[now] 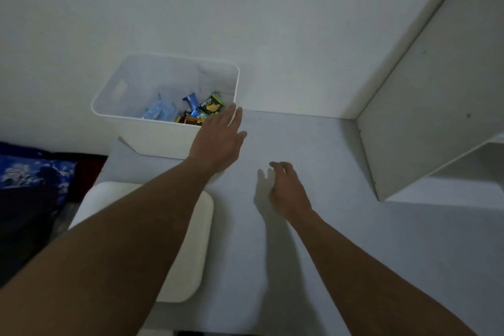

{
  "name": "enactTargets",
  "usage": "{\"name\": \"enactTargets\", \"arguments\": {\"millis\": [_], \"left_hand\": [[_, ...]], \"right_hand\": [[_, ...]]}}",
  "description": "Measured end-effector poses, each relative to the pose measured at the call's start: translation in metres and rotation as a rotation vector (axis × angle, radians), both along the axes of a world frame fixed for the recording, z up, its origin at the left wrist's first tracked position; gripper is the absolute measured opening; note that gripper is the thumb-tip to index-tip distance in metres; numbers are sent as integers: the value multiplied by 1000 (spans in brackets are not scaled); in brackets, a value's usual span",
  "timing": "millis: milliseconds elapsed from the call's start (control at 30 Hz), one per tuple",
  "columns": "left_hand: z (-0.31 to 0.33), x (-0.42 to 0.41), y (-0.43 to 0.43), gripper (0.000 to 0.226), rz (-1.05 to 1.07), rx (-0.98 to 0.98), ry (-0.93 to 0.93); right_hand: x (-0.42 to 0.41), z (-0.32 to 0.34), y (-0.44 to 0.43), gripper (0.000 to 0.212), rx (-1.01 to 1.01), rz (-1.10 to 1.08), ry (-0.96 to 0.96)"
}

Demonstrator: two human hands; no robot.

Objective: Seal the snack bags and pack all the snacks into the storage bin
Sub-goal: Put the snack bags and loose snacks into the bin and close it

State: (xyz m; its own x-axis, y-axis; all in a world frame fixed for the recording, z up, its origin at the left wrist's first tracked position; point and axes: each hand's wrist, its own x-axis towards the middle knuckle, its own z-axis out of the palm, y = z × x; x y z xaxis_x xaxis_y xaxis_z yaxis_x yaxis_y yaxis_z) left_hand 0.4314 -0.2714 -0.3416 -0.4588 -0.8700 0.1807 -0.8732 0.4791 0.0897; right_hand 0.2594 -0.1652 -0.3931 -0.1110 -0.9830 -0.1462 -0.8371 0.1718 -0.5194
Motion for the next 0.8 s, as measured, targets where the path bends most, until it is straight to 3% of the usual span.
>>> {"name": "enactTargets", "arguments": {"millis": [133,267,400,533,633,700,800], "left_hand": [[17,17,1,49,-2,-30,125],[22,58,-6,43,49,-43,132],[14,104,-16,36,67,-93,77],[7,134,-20,48,96,-101,47],[2,143,-21,51,101,-64,8],[0,145,-21,53,100,-50,2],[1,149,-21,55,82,-43,0]], "right_hand": [[17,65,-52,54,-211,-26,-69],[54,112,-100,52,-309,28,-114],[96,124,-130,51,-297,85,-114],[119,109,-148,36,-312,61,-55],[119,90,-150,54,-118,26,173],[116,78,-149,61,5,37,215],[116,68,-147,75,5,83,289]]}}
